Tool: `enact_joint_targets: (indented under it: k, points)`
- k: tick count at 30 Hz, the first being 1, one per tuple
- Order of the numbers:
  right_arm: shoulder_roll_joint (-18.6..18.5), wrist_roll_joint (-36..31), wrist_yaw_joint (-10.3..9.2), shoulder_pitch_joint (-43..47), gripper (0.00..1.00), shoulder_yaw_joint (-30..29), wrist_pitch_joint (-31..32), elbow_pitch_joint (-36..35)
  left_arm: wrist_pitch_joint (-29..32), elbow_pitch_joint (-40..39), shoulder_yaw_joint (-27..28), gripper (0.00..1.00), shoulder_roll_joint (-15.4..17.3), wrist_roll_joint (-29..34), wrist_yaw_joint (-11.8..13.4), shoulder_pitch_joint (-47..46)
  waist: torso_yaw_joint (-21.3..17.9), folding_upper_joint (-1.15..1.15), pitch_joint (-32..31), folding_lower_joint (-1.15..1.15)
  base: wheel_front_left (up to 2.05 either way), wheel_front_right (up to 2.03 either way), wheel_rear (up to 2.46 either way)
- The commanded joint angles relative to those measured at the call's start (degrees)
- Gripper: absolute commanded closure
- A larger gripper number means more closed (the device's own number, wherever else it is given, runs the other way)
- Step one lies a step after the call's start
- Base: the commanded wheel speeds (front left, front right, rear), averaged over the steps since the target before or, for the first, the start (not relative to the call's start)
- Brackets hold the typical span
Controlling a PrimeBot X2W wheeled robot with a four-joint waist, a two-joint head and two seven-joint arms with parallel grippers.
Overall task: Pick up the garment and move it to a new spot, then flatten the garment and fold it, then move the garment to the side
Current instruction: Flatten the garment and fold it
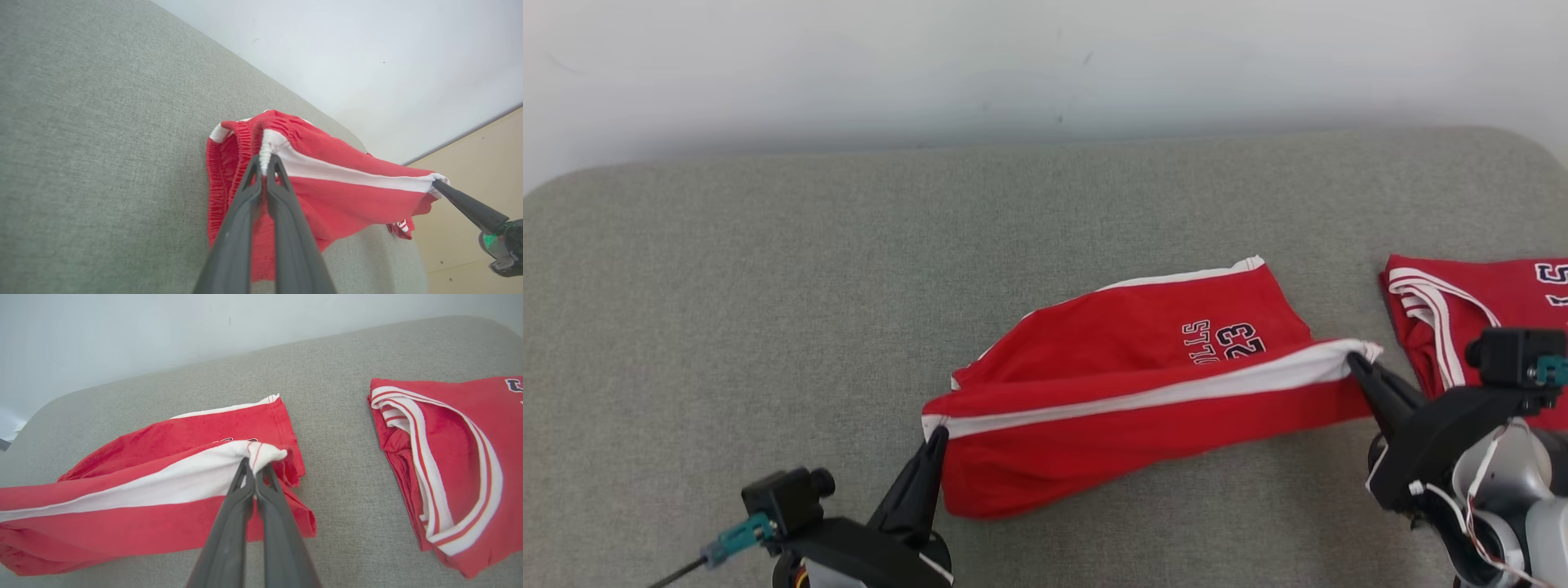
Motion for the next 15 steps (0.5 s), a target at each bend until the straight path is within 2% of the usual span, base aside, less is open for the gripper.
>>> enact_joint_targets:
  k: [1, 8, 11, 15]
  points:
    - [-0.6, -0.5, -0.15, -1.4, 1.0, 0.1, -1.0, 1.0, -0.3, 0.5, 0.3, 1.0, -0.1, 0.6, -0.1, -1.4, 0.4, -0.01, 0.9, 0.0, 0.0, 0.0, 0.0]
    - [-1.8, -0.8, -0.15, -8.6, 1.0, 2.4, -6.4, 7.2, -0.4, 3.5, 0.4, 1.0, -1.6, 1.5, -0.4, -7.3, 1.3, -0.01, 4.0, 0.0, 0.0, 0.0, 0.0]
    - [-2.6, -0.9, -0.15, -12.8, 1.0, 4.3, -11.3, 10.1, -1.1, 5.7, 0.7, 1.0, -2.9, 1.7, -1.0, -10.8, 1.6, -0.01, 5.9, 0.0, 0.0, 0.0, 0.0]
    - [-3.1, -1.7, -0.15, -15.9, 1.0, 5.3, -14.6, 13.8, -1.6, 7.8, 0.8, 1.0, -4.0, 2.2, -1.5, -14.3, 1.8, -0.01, 8.2, 0.0, 0.0, 0.0, 0.0]
